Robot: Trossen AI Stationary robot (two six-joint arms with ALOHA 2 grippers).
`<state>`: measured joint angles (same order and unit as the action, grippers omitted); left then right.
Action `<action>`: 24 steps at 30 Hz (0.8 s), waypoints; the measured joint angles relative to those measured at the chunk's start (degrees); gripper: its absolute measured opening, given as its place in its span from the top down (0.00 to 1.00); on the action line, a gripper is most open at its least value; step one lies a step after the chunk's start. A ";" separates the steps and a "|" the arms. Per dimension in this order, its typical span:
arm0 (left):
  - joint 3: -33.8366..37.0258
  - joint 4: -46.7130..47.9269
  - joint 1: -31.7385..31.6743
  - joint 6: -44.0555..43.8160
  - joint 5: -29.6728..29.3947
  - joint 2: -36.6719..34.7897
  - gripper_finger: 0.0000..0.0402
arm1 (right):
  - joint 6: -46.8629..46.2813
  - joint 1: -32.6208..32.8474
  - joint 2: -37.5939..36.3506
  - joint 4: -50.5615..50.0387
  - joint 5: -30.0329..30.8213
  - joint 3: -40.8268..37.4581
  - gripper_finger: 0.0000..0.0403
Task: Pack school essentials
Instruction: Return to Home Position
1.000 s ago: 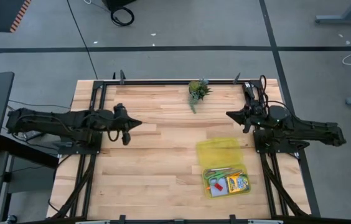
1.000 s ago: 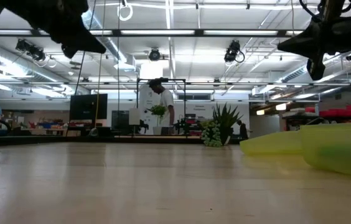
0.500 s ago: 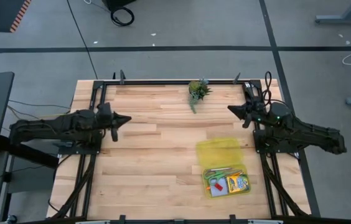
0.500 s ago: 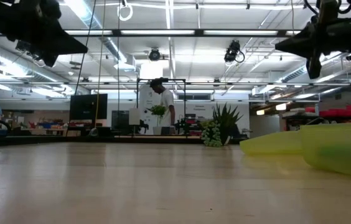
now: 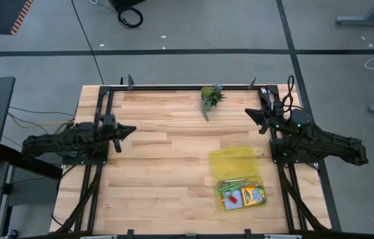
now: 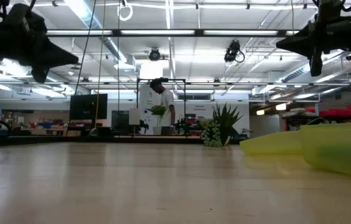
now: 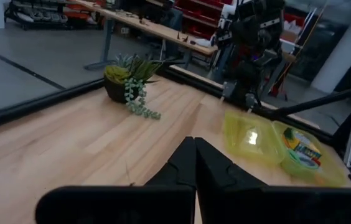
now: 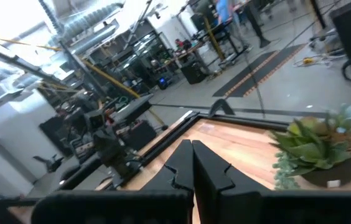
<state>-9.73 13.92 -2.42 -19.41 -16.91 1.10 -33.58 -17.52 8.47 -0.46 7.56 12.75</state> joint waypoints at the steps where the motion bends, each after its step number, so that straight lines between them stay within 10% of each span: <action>1: 0.87 0.09 0.00 -0.74 0.00 -1.06 1.00 | 0.25 0.00 0.00 0.00 0.81 0.00 0.98; 24: 7.05 -10.68 0.00 -6.38 0.18 -0.74 0.98 | -4.91 0.02 0.11 12.53 3.09 -11.47 0.98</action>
<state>-2.68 3.25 -2.42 -25.79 -16.72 0.36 -38.50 -17.50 8.58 12.07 10.66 1.28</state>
